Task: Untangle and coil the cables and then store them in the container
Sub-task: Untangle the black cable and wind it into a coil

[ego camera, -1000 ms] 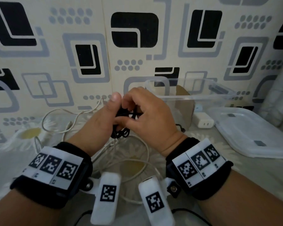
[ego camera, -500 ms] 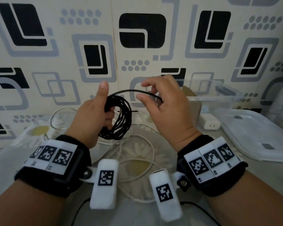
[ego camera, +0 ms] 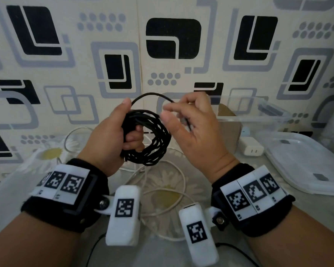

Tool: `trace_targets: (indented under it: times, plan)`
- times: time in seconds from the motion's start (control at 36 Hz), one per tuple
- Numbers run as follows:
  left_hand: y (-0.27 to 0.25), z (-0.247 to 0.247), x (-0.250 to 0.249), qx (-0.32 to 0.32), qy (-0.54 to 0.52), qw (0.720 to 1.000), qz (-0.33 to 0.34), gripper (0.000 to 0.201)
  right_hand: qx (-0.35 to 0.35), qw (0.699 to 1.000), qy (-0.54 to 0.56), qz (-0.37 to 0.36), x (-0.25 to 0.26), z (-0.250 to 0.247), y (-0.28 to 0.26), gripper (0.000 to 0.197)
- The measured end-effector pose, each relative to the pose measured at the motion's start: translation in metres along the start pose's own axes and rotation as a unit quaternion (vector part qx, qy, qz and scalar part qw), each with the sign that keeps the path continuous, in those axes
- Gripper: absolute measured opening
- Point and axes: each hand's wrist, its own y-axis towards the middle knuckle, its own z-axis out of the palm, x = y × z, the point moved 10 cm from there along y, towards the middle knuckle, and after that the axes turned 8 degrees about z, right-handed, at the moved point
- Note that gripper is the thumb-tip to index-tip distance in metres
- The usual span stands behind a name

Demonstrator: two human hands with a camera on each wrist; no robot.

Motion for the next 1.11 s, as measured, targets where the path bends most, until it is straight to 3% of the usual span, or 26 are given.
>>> trace_targets:
  times: [0.08,0.14,0.22,0.31,0.47,0.56,0.72,0.83,0.94,1.11]
  plan:
    - [0.001,0.001,-0.001,0.005,-0.056,0.998,0.002,0.057,0.08,0.996,-0.017,0.028,-0.007,0.017,-0.003,0.059]
    - [0.001,0.001,-0.001,0.004,-0.074,0.997,0.004,0.057,0.107,0.993,-0.02,0.035,-0.01,0.024,-0.006,0.052]
    - [0.002,0.003,-0.005,0.01,-0.09,0.996,0.023,0.056,0.112,0.993,0.002,0.037,-0.011,0.027,-0.007,0.028]
    - [0.003,0.005,-0.003,0.019,-0.102,0.994,0.025,0.055,0.133,0.988,0.036,0.072,-0.018,0.033,-0.008,0.017]
    - [0.004,0.002,0.004,0.018,-0.14,0.99,-0.011,0.05,0.142,0.981,0.075,0.105,-0.022,0.033,-0.009,0.016]
    - [0.006,-0.001,0.003,0.001,-0.166,0.986,-0.015,0.048,0.145,0.966,0.147,0.153,-0.027,0.035,-0.01,0.012]
    - [0.009,-0.011,0.002,-0.028,-0.179,0.983,-0.02,0.041,0.18,0.928,0.19,0.265,-0.05,0.048,-0.017,0.01]
    - [0.01,-0.018,0.004,-0.048,-0.188,0.981,-0.025,0.037,0.197,0.917,0.215,0.272,-0.054,0.051,-0.017,0.016]
    - [0.009,-0.014,0.007,-0.03,-0.189,0.98,-0.047,0.036,0.125,0.94,0.173,0.265,-0.063,0.037,-0.011,0.015]
    - [0.0,0.014,0.013,0.069,-0.164,0.979,-0.104,0.044,-0.011,0.957,0.165,0.239,-0.064,0.006,-0.003,0.018]
